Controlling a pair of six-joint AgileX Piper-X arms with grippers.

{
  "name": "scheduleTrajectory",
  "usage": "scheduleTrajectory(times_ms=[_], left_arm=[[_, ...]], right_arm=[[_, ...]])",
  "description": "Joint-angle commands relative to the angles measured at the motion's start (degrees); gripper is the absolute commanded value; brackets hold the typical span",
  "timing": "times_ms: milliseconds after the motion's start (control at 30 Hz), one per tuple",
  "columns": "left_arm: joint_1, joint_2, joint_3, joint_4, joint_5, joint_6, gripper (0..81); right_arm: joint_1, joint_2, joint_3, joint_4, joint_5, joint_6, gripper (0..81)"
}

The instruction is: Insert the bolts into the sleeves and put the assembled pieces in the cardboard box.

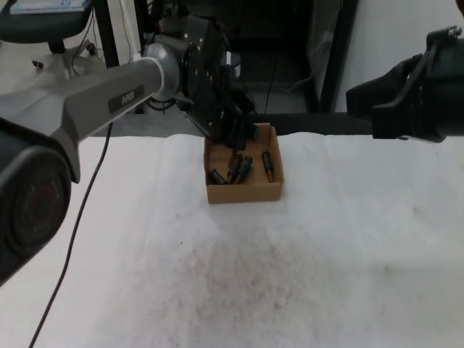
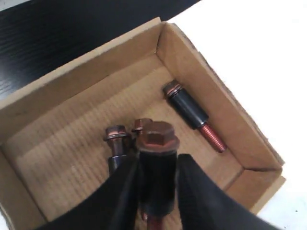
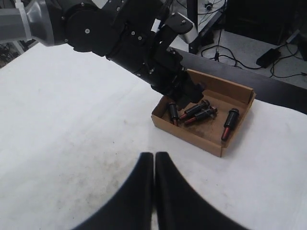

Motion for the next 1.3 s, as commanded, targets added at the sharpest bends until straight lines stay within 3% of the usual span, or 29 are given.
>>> scheduleTrajectory(times_ms=[0,67,133,300,400,533,833,967,1133,1267], left_arm=[[0.11,-0.97,-0.8,-0.41,0.86,-2.07,38.1],[0.15,-1.6,-0.87,0.26,0.32,-4.59,38.6],[0.36,-2.64,-0.87,0.97,-0.3,-5.57,33.6],[1.75,-7.48,-0.87,6.02,-0.76,-5.02,0.1],[2.24,-12.98,-0.67,14.81,-0.94,1.57,0.3],[1.54,-22.53,6.12,23.68,-5.32,10.01,0.2],[1.52,-59.51,51.52,3.12,-6.45,-2.49,0.2],[1.52,-79.48,68.53,-7.26,-12.92,-7.45,0.2],[1.52,-101.0,82.47,-10.35,-22.7,-9.1,0.2],[1.52,-113.72,90.51,-10.37,-24.24,-9.51,0.2]], right_arm=[[-0.17,-0.53,-0.26,0.28,0.24,0.13,0.8],[-0.17,-0.53,-0.26,0.86,0.24,0.13,0.8],[-0.17,-0.53,-0.26,1.97,0.72,0.13,0.8],[-0.17,-0.53,-0.26,4.46,5.28,0.13,0.8],[-0.17,-1.2,-0.26,4.44,12.85,0.13,0.8],[-0.44,-3.47,1.35,4.44,14.16,-0.01,0.8],[-0.91,-16.73,19.91,4.29,14.16,5.46,0.8],[-1.07,-24.07,26.51,3.58,14.16,5.22,0.8],[-1.07,-32.15,32.65,3.58,14.67,4.65,0.8],[-1.07,-35.62,36.45,3.58,14.67,7.01,0.8]])
